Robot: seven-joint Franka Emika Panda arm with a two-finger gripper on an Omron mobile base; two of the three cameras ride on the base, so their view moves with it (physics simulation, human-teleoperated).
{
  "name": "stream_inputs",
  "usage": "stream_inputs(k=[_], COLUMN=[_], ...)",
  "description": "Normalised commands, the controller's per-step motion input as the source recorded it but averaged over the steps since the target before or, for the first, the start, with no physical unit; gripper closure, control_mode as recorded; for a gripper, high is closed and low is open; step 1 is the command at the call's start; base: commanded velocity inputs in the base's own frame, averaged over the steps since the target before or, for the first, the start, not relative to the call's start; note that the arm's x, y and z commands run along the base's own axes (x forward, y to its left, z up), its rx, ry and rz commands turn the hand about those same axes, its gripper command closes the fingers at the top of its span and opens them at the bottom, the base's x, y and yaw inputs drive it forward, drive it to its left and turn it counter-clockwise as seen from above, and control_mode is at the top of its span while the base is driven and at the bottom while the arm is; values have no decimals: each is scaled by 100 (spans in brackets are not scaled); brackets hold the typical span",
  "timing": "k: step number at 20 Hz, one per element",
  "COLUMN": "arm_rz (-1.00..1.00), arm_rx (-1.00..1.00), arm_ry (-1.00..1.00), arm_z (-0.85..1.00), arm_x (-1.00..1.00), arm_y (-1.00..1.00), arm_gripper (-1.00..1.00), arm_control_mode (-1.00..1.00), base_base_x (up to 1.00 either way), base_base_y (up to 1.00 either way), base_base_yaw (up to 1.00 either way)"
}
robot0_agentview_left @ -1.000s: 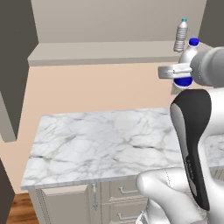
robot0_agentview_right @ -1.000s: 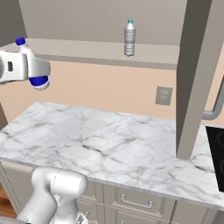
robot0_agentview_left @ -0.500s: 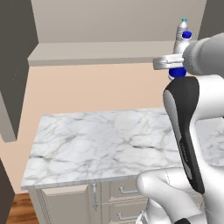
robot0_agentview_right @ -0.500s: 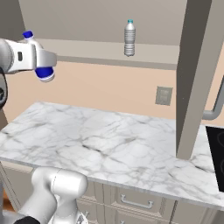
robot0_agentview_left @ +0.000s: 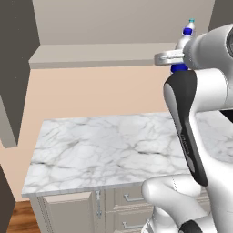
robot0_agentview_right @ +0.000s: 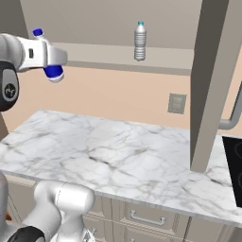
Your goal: Sort all alcoholic drinks to one cabinet, and non-alcoholic drinks to the other.
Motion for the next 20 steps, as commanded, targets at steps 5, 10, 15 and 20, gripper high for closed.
stream_inputs(k=[5,10,15,20], arm_rz=[0,0,0,0], arm_rx=[0,0,0,0], arm_ry=[-3,0,0,0], arm_z=[0,0,0,0], arm_x=[29,36,41,41], arm_y=[0,0,0,0], arm_gripper=[100,100,100,100], arm_control_mode=[-100,-100,-100,-100], base_base_x=[0,0,0,0], base_base_y=[0,0,0,0], base_base_yaw=[0,0,0,0])
